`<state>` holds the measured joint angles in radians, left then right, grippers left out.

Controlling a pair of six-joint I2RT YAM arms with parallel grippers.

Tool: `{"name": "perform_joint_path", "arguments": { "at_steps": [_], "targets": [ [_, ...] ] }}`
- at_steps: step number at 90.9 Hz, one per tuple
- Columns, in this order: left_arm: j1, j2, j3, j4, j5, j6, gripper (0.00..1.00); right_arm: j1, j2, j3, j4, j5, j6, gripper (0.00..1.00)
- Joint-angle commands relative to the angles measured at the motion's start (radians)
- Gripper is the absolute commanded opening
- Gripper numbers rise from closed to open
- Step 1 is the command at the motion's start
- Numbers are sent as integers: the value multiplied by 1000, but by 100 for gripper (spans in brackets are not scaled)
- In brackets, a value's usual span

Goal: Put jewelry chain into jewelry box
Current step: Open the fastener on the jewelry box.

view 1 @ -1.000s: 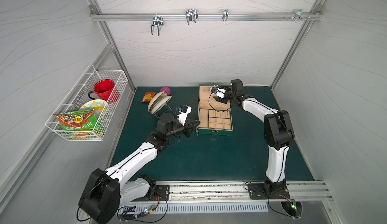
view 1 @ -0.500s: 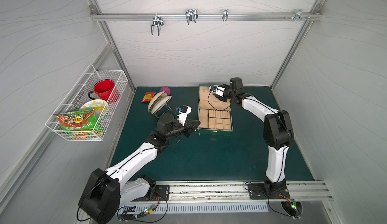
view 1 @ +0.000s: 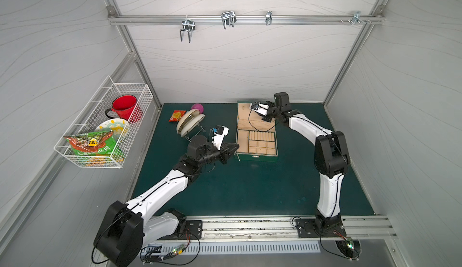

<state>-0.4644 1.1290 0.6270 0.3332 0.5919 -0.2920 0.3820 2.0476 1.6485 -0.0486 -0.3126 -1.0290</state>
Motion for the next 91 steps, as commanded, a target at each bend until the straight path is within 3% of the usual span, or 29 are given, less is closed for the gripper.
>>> {"name": "perform_joint_path", "arguments": {
  "at_steps": [1, 10, 91],
  "targets": [
    [6, -17, 5, 62, 14, -7, 0, 4, 19, 4, -53, 9, 2, 14],
    [6, -17, 5, 63, 14, -7, 0, 4, 13, 5, -56, 13, 4, 0],
    [6, -24, -10, 84, 20, -26, 0, 49, -61, -320, 194, 136, -194, 0]
  ]
}}
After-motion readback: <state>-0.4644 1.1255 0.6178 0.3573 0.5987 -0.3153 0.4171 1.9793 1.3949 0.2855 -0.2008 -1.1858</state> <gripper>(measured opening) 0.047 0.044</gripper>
